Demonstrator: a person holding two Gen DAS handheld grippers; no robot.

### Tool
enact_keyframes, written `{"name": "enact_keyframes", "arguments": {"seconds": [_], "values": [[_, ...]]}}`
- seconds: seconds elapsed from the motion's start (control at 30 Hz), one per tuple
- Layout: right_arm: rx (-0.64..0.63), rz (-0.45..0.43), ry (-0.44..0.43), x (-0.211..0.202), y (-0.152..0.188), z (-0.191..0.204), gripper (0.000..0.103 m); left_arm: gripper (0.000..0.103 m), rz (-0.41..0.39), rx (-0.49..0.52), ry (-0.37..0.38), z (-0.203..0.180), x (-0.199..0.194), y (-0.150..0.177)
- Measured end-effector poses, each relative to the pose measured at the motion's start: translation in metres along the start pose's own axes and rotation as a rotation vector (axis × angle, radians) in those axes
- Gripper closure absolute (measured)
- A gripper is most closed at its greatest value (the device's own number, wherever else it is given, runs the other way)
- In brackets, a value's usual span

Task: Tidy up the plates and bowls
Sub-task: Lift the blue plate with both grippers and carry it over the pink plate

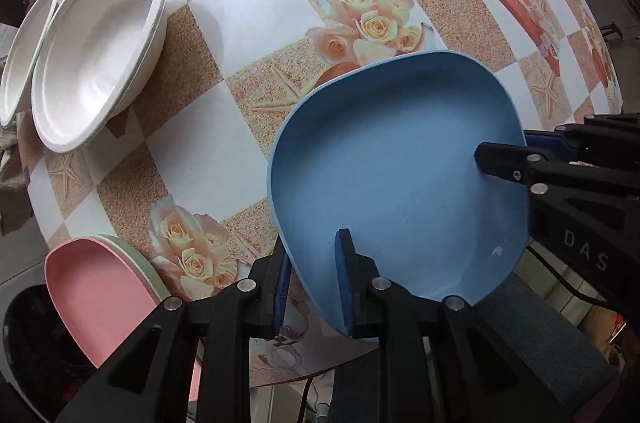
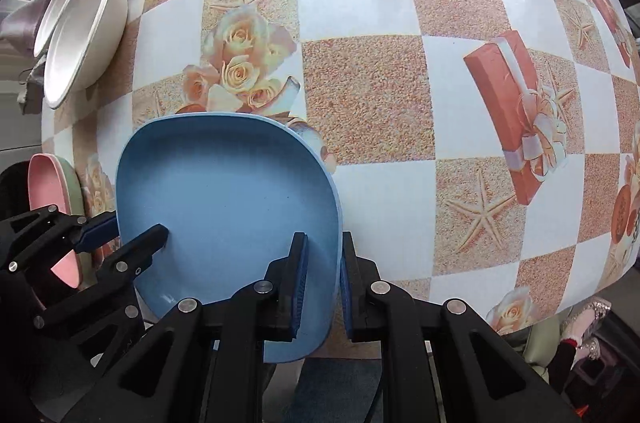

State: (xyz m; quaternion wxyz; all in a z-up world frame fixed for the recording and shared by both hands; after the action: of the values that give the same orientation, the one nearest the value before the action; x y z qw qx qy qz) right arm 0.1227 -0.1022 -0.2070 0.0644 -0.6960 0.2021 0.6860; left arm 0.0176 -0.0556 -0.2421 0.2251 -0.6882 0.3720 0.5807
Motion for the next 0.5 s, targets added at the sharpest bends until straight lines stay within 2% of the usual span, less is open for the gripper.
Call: {"name": "enact_keyframes", "arguments": {"seconds": [0.1, 0.23, 0.33, 0.43, 0.5], "values": [[-0.055, 0.002, 0.008, -0.002, 0.001, 0.020, 0.086, 0.081, 0.000, -0.070, 0.016, 0.021, -0.003, 0.017], [-0.081, 0.008, 0.028, -0.003, 0.000, 0.031, 0.084, 0.081, -0.011, -0.079, 0.021, 0.034, -0.004, 0.045], [-0.067, 0.026, 0.008, -0.003, 0.001, 0.034, 0.085, 0.080, -0.014, -0.086, 0.018, 0.044, -0.008, 0.051], [-0.070, 0.033, 0.007, -0.013, -0.001, 0.031, 0.085, 0.080, -0.020, -0.089, 0.025, 0.039, -0.005, 0.039], [-0.078, 0.030, 0.016, -0.004, -0.015, 0.020, 0.085, 0.080, -0.023, -0.086, 0.030, 0.042, -0.006, 0.044]]}}
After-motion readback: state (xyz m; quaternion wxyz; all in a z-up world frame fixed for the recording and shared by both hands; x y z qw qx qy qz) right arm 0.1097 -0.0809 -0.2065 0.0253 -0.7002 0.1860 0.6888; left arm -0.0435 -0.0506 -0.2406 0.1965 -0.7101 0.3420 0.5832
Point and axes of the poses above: each gripper's, at about its wrist camera, not at the fingertips, and x roughly the way its jaws point, z to its left, y to its underside, the point moved 6 cm from there along x, roughly the way its jaws point, and after that the axes turned 11 degrees about y, right-handed, at the moved point
